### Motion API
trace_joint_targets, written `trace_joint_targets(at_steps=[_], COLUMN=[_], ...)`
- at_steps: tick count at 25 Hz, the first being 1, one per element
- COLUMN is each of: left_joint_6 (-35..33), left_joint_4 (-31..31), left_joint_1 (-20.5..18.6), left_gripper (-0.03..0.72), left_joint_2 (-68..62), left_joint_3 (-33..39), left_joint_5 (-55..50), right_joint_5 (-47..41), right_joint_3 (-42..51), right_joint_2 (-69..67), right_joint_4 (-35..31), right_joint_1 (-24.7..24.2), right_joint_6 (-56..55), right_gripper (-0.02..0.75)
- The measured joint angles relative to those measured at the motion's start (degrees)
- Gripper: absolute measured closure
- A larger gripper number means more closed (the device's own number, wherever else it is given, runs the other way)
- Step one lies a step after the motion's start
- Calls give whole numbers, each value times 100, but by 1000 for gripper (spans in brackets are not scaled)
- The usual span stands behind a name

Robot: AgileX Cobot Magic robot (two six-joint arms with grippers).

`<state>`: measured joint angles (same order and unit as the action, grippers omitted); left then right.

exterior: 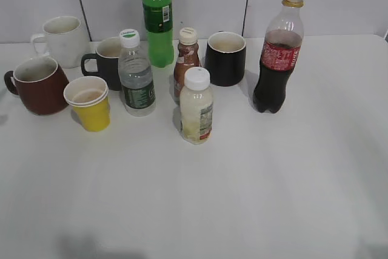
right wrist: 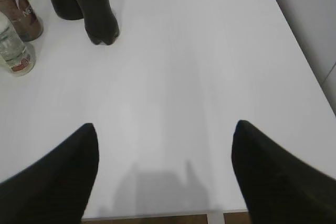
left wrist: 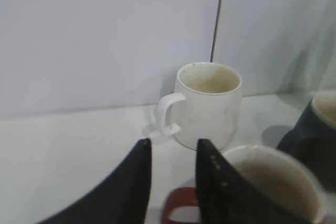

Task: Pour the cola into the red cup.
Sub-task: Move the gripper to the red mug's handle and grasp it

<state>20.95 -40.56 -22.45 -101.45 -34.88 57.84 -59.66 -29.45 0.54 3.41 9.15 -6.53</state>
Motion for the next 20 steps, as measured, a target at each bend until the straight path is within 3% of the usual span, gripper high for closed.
trace_joint_targets(at_steps=[2, 5, 20], left_joint_6=[-546, -846, -1402], left_joint_4=[-155, -302, -401], left_joint_1=[-94, -100, -100], left_gripper=[390, 356, 349], left_joint_2=[-550, -1148, -2447], left_joint_3=[-225, -550, -1045], left_joint_5=[434, 653, 704], right_joint_5=[0, 0, 0], right_joint_3=[0, 0, 0], right_joint_2=[0, 0, 0], right_joint_4=[0, 0, 0], right_joint_1=[0, 0, 0], right_joint_6=[0, 0, 0], right_gripper=[147, 147, 147])
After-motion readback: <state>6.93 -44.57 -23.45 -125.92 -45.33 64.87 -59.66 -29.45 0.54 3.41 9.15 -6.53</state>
